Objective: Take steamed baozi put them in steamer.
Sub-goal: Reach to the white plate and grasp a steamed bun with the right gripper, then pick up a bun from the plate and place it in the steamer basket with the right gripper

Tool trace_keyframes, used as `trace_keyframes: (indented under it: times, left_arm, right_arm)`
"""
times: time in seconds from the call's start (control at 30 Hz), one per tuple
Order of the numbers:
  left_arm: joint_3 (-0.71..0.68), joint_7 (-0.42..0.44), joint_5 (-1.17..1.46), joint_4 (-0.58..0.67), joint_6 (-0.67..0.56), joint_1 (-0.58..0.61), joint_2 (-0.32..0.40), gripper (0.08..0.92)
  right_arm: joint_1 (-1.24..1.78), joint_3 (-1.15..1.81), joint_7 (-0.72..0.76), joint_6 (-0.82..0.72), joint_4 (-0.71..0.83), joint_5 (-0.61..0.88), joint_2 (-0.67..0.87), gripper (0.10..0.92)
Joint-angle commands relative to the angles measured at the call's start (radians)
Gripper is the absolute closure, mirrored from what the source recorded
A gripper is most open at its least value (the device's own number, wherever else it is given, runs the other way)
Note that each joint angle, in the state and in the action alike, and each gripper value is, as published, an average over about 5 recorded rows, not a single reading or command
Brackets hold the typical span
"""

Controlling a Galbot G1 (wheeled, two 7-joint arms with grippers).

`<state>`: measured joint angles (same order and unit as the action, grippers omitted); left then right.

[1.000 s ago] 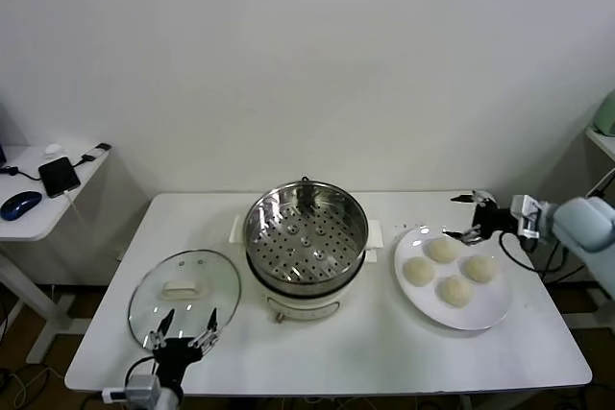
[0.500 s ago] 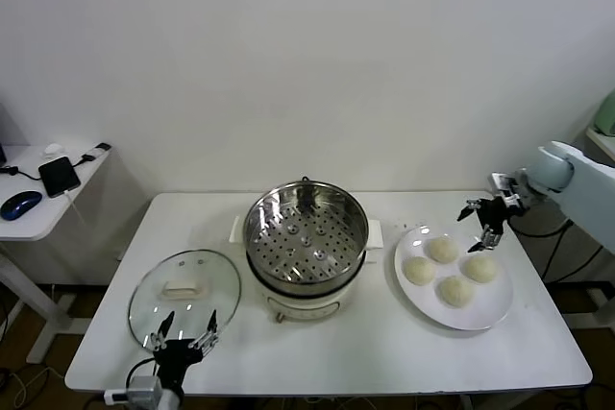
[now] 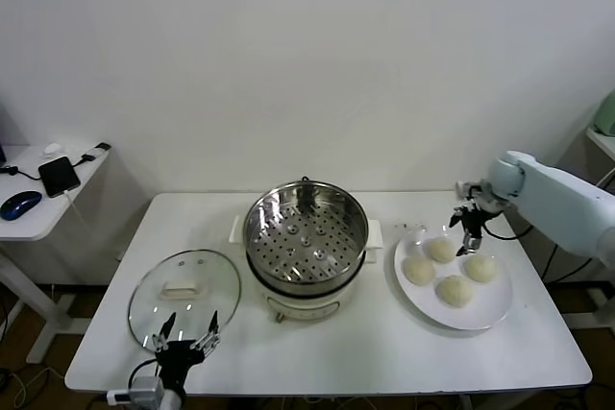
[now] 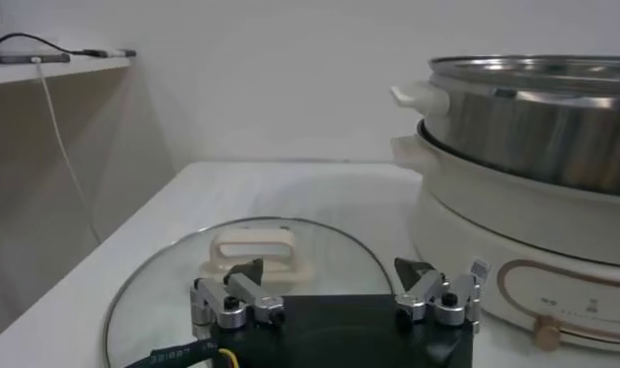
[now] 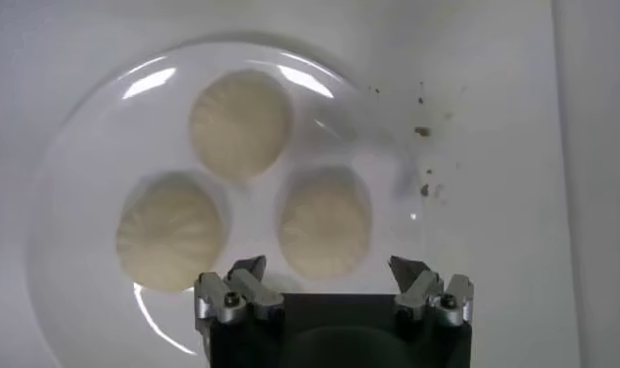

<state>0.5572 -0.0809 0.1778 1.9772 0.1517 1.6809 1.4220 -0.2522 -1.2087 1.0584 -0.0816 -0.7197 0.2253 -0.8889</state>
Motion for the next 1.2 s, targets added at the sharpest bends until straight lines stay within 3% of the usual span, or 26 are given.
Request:
trace_keyframes:
  times: [0.03, 0.37, 0.6, 0.8, 1.03, 1.2]
  left_arm:
    - [-0.001, 0.000, 0.000, -0.003, -0.001, 0.000, 0.001, 0.177]
    - [-0.007, -0.001, 0.000, -0.005, -0.004, 0.000, 0.000, 0.177]
    - [-0.012, 0.000, -0.003, 0.000, -0.005, 0.004, 0.001, 0.177]
    - [-0.021, 0.000, -0.011, 0.014, -0.005, 0.015, 0.004, 0.177]
    - [-0.025, 0.001, -0.025, 0.036, -0.005, 0.027, 0.013, 0.177]
    - [-0.029, 0.000, -0.028, 0.048, -0.011, 0.038, 0.004, 0.177]
  right_arm:
    - [0.038, -0.013, -0.033, -0.043, 0.074, -0.023, -0.066, 0.203]
    - [0.069, 0.032, -0.049, -0.044, 0.123, -0.041, -0.104, 0.215]
    - [0.078, 0.055, -0.043, -0.044, 0.135, -0.040, -0.117, 0.340]
    - [0.047, 0.048, -0.013, -0.035, 0.070, -0.012, -0.090, 0.363]
    - [-0.211, -0.102, 0.049, 0.052, -0.033, 0.085, -0.044, 0.364]
    - [-0.521, -0.253, 0.104, 0.162, -0.116, 0.266, -0.117, 0.364]
